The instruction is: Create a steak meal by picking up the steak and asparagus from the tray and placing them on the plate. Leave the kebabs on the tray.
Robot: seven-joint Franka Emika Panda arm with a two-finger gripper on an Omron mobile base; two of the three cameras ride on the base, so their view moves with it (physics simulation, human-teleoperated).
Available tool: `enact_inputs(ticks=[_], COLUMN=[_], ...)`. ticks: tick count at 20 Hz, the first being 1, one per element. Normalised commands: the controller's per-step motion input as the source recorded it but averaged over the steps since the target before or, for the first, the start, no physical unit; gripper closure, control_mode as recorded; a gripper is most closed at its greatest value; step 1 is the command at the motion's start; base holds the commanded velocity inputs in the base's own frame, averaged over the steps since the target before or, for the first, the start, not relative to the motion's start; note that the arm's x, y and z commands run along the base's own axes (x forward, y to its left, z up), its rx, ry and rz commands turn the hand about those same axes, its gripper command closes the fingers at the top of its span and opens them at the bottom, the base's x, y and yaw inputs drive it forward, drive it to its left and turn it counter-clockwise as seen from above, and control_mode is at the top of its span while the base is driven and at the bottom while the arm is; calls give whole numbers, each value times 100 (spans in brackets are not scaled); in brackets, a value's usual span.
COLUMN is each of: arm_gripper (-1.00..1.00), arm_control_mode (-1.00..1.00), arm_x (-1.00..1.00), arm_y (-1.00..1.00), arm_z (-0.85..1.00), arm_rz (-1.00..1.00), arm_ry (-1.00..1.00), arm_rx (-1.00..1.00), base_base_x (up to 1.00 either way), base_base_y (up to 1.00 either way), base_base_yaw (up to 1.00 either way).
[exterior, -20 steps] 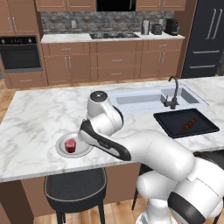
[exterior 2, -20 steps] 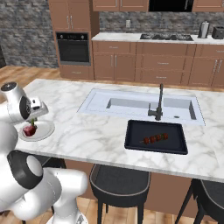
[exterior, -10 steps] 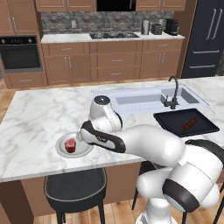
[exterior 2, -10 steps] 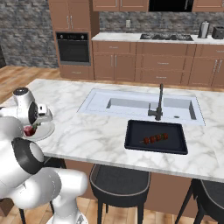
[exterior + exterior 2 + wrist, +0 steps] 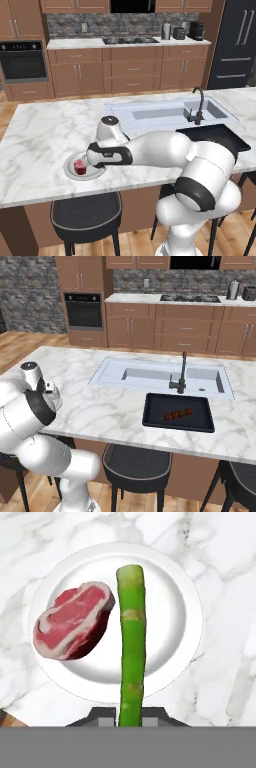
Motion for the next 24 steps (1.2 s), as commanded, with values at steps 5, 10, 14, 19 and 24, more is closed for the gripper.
enact_inputs(ticks=[5, 10, 14, 19, 24], arm_gripper=[100, 100, 100, 100, -100], arm_control_mode=[-100, -100, -100, -100, -100], arm_x=[28, 37, 41, 29, 17], arm_y=[35, 12, 3, 1, 5], arm_z=[-29, -18, -14, -31, -32], arm_rz=[0, 0, 0, 0, 0], arm_ry=[5, 1, 0, 0, 0], arm_rx=[0, 0, 0, 0, 0], base_base_x=[0, 0, 0, 0, 0], base_base_y=[0, 0, 0, 0, 0], base_base_yaw=[0, 0, 0, 0, 0])
